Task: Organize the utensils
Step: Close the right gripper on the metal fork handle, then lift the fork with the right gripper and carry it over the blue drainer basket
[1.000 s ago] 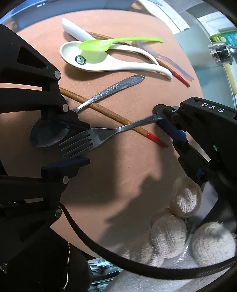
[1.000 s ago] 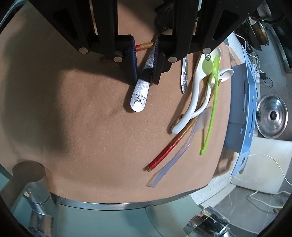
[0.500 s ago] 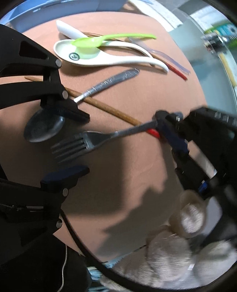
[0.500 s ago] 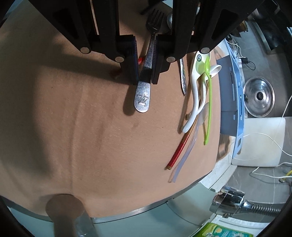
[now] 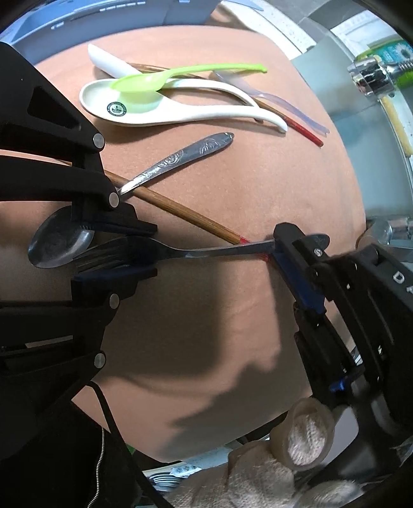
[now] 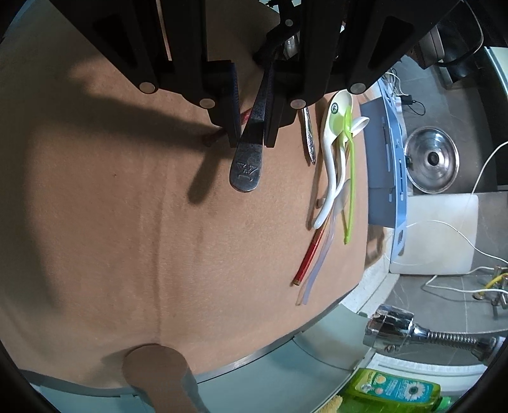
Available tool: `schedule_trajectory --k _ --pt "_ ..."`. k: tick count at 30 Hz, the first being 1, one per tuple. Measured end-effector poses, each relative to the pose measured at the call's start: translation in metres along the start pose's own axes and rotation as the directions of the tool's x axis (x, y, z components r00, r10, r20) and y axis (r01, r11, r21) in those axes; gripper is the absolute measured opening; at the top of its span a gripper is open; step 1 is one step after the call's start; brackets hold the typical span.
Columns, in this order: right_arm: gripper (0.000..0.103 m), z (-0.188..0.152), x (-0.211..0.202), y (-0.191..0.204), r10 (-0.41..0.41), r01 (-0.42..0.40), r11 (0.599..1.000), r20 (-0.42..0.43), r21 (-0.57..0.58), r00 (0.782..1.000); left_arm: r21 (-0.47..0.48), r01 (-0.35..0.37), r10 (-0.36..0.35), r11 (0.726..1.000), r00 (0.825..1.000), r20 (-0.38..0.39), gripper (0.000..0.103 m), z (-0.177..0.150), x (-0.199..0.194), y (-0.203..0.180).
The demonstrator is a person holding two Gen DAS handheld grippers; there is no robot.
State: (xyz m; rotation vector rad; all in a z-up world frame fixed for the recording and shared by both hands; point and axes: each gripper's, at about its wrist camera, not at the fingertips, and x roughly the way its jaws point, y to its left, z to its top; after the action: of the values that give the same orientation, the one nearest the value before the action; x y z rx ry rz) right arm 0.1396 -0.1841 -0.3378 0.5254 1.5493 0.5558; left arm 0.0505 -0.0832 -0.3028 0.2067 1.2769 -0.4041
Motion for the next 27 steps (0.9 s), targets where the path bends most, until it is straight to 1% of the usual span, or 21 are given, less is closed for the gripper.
schedule_trajectory --k 1,3,4,6,10,13,14,17,19,20,24,27 --pt "0.012 0.000 -0.001 -0.002 0.010 -0.010 1.000 0.002 0.009 1.000 0.001 -0.001 0.001 1.000 1.000 0.000 0.016 0.001 0.000 0.000" --pt "0.012 -0.001 -0.004 -0.005 0.021 -0.021 1.000 0.005 0.018 1.000 -0.005 0.004 -0.004 1.000 1.000 0.003 0.011 0.003 -0.001 0.002" --pt "0.012 -0.002 -0.005 -0.007 0.027 -0.027 0.999 0.007 0.023 1.000 -0.008 0.010 -0.010 1.000 1.000 0.005 0.010 0.003 0.001 0.015" --pt "0.012 -0.002 -0.007 -0.008 0.035 -0.035 0.999 0.008 0.027 0.999 -0.012 0.018 -0.018 1.000 1.000 0.007 0.009 0.004 -0.001 0.019" --pt "0.012 0.000 -0.009 -0.008 0.021 -0.022 1.000 0.022 0.019 1.000 -0.008 0.021 -0.021 1.000 1.000 0.010 0.009 0.008 0.005 0.021" --pt "0.012 0.002 -0.008 -0.010 0.024 -0.025 0.999 0.019 0.033 1.000 -0.026 0.022 -0.021 0.999 1.000 0.024 0.013 0.015 0.006 0.015" --pt "0.012 0.001 -0.008 -0.009 0.023 -0.024 0.999 0.018 0.028 1.000 -0.018 0.023 -0.023 1.000 0.999 0.024 0.014 0.019 0.007 0.012" --pt "0.012 -0.001 -0.006 -0.008 0.030 -0.030 0.999 0.014 0.022 0.999 0.023 0.000 -0.001 1.000 1.000 0.022 0.014 0.025 0.015 0.006" --pt "0.012 -0.001 -0.006 -0.009 0.030 -0.031 0.999 0.018 0.023 0.999 0.055 -0.024 0.023 0.998 0.999 0.027 0.012 0.026 0.018 0.000" --pt "0.012 -0.001 -0.006 -0.010 0.035 -0.035 0.999 0.015 0.028 0.999 0.061 -0.019 0.018 0.998 1.000 0.026 0.009 0.027 0.018 0.000" --pt "0.012 -0.003 -0.006 -0.015 0.060 -0.060 0.997 0.013 0.054 0.998 0.066 -0.001 -0.001 0.998 1.000 0.024 0.009 0.028 0.013 0.002" --pt "0.012 -0.003 -0.010 -0.014 0.076 -0.078 0.995 0.022 0.059 0.997 0.072 -0.001 -0.001 0.997 0.999 0.032 0.009 0.027 0.000 0.010"
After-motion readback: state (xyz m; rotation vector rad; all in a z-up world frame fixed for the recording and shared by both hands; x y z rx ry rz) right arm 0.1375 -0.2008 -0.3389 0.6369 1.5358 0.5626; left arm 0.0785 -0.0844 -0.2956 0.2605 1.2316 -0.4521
